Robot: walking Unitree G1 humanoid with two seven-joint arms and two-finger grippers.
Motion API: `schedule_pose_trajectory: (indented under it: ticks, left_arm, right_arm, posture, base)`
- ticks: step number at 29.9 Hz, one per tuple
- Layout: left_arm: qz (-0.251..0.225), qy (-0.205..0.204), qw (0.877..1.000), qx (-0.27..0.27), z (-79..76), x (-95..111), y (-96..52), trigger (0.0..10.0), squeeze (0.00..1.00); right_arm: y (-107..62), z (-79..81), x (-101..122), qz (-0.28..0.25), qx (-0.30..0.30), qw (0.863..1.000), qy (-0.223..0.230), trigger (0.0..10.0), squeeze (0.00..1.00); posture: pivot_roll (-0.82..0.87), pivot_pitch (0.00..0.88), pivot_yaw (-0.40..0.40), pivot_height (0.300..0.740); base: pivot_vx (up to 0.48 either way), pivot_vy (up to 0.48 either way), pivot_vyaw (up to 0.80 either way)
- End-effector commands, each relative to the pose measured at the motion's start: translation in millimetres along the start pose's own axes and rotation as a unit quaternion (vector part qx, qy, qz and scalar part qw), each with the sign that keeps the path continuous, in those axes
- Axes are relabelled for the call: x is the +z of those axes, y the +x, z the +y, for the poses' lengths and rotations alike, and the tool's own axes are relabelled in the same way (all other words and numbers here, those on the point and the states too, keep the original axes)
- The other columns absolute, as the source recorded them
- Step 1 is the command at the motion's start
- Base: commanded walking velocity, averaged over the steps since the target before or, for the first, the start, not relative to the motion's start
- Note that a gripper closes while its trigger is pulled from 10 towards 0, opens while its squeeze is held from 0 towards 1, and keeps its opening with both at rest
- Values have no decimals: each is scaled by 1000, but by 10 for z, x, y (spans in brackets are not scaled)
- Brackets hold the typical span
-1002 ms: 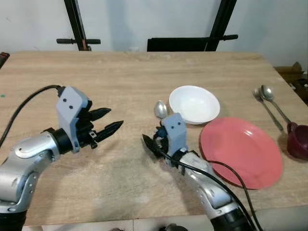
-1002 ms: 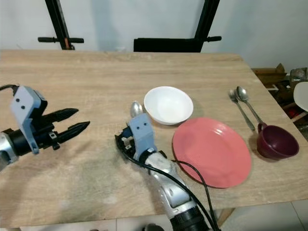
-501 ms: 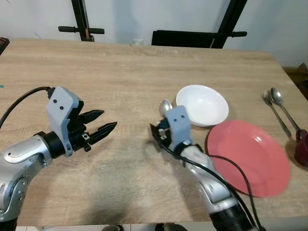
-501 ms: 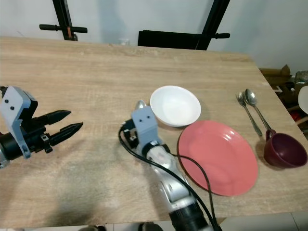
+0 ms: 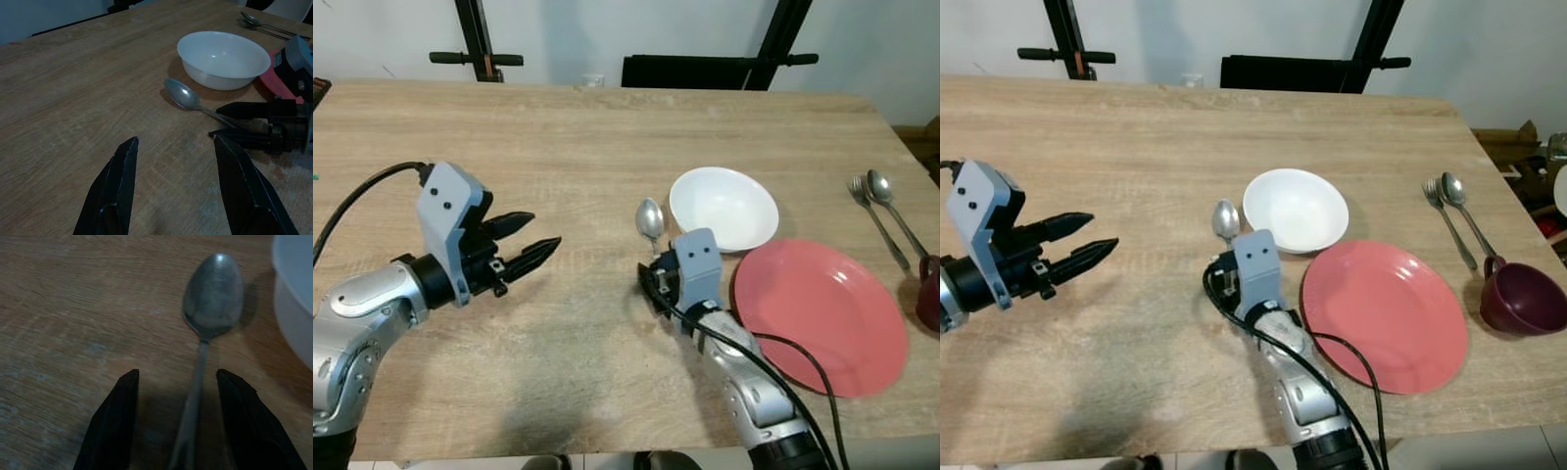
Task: Setting the table
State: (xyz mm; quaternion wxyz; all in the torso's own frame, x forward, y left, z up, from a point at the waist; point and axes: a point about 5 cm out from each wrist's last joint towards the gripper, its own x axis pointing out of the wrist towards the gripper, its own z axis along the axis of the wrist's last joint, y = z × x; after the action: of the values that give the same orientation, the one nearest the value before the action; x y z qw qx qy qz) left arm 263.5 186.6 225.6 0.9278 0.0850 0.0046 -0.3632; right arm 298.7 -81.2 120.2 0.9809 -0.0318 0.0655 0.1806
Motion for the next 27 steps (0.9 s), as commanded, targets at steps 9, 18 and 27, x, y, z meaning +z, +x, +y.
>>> schedule_pose_trajectory:
  ticks: [9, 18, 27]
  left_arm:
    - [4, -12, 1000, 3, -21, -34, 10, 10000, 0]
    - [4, -16, 1000, 10, -39, -71, 13, 10000, 0]
    - [1, -19, 1000, 12, -50, -86, 40, 10000, 0]
  right_arm:
    - [120, 10, -329, 104, -21, 993, 54, 235, 0]
    - [111, -47, -388, 114, -25, 992, 53, 0, 0]
    - [85, -53, -382, 108, -21, 993, 51, 0, 0]
  posture:
    - [70, 100, 26, 740]
    - [63, 97, 23, 740]
    - [54, 85, 22, 740]
  base:
    - [0, 0, 0]
    - [0, 0, 0]
    - [0, 0, 0]
